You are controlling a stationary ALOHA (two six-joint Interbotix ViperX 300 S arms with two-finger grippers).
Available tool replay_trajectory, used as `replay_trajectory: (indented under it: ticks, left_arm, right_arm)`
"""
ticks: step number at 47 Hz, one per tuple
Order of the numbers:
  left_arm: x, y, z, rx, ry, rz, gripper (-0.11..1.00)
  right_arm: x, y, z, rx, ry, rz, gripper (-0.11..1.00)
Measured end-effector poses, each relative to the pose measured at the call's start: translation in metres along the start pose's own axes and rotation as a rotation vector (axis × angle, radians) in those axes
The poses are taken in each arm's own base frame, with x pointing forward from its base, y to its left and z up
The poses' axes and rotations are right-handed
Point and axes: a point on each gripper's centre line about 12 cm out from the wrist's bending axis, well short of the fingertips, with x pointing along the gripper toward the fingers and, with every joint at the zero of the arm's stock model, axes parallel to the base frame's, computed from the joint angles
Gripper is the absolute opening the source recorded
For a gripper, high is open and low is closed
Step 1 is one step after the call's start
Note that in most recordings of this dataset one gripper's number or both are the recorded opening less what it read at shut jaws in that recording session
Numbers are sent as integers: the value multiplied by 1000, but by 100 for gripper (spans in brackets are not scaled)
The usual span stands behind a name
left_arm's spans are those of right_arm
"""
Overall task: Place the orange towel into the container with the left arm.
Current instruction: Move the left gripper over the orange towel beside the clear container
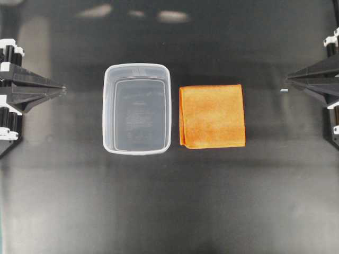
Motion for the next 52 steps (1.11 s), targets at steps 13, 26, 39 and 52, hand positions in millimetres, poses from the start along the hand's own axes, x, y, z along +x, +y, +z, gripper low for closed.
replay_trajectory:
  ticks: [13, 26, 39, 52]
  left_arm:
    - [34, -3, 17, 7, 159, -16, 0]
    - [91, -6, 29, 22, 388, -23, 0]
    - [156, -10, 20, 30, 607, -27, 0]
    - [203, -12, 5, 36, 783, -25, 4]
  right_arm:
    - [-2, -1, -2, 42, 32, -9, 0]
    - [-9, -1, -11, 47, 136, -11, 0]
    - [-15, -4, -12, 48, 168, -27, 23]
    - [-17, -6, -13, 57, 178, -41, 82]
